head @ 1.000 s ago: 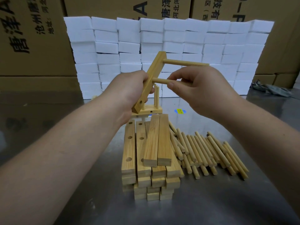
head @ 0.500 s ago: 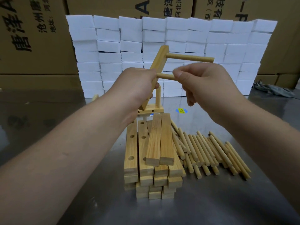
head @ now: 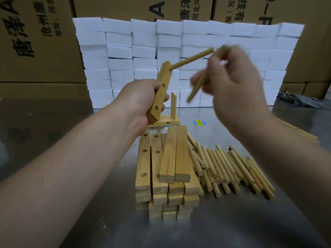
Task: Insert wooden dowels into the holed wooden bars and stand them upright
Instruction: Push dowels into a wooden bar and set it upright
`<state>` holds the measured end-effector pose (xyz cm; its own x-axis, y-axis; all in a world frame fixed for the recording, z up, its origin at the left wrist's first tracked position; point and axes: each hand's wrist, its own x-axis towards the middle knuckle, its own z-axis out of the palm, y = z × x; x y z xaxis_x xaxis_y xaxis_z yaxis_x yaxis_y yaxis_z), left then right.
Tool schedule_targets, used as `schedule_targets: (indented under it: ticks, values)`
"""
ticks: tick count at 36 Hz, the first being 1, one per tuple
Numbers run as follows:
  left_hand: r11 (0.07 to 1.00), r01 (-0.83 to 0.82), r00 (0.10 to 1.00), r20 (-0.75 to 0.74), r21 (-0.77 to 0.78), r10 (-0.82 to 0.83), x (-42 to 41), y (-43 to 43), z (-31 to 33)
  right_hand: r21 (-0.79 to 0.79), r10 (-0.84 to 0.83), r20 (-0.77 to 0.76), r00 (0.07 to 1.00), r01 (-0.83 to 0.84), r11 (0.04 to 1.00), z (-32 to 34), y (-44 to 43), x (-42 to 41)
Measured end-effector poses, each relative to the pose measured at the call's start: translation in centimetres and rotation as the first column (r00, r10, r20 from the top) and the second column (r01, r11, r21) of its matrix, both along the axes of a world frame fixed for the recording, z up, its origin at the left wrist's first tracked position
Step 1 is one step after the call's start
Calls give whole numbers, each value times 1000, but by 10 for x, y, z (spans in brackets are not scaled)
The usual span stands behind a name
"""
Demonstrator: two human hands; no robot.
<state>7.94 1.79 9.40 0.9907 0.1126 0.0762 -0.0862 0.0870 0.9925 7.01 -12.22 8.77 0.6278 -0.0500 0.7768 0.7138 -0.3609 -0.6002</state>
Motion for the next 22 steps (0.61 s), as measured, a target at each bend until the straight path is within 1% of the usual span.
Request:
schedule_targets:
  ticks: [1, 2, 4, 6, 9, 13, 16, 22]
  values:
    - [1000, 0, 1000, 15, 25, 0, 0, -1, 0, -94, -36, -55, 998, 31, 995, -4, 2, 1]
    - [999, -5, 999, 32, 54, 3, 0, -2, -1, -200, -99, -77, 992, 82, 976, -8, 2, 3]
    - [995, -10, 998, 61, 98, 4, 1, -3, -3, -384, -209, -62, 976, 170, 908, -16, 1, 8]
    - [993, -5, 997, 79, 121, -5, 1, -2, -3, -473, -261, -54, 964, 206, 857, -20, -1, 11]
    - [986, -4, 995, 96, 169, -12, 2, -2, -3, -511, -299, -74, 951, 221, 830, -19, -5, 14]
    - [973, 4, 994, 106, 231, -30, 2, -4, -4, -534, -281, -89, 956, 192, 823, -17, -4, 15]
    - [964, -15, 993, 114, 265, -16, 1, -3, -4, -489, -256, -79, 964, 186, 852, -16, -4, 14]
    - [955, -21, 994, 108, 297, -12, 2, -2, -2, -399, -209, 2, 978, 192, 897, -15, -3, 11]
